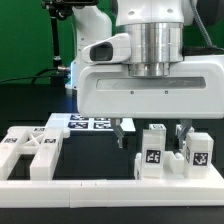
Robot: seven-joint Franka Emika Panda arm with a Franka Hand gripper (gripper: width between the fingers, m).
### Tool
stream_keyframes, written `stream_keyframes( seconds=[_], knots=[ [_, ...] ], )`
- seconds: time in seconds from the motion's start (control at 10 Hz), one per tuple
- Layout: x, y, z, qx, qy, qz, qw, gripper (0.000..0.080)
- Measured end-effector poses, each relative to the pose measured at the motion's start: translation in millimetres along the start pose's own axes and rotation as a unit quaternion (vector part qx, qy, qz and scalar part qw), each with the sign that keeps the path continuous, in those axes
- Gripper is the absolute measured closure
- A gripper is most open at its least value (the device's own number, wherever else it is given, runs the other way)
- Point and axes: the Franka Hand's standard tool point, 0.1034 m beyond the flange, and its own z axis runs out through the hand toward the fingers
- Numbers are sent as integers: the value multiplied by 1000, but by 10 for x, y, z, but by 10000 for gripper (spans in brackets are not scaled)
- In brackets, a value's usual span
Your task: Assemble chair
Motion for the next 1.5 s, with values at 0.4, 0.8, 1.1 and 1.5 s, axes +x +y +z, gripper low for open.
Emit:
stream_keyframes(
  seconds=[0.4,0.8,1.1,1.5],
  knots=[
    [0,6,4,0,0,118,993,515],
    [-44,-3,9,-13,13,496,868,515],
    [-50,11,3,-2,-1,611,791,514],
    [-4,52,-11,0,-1,474,881,240]
  ],
)
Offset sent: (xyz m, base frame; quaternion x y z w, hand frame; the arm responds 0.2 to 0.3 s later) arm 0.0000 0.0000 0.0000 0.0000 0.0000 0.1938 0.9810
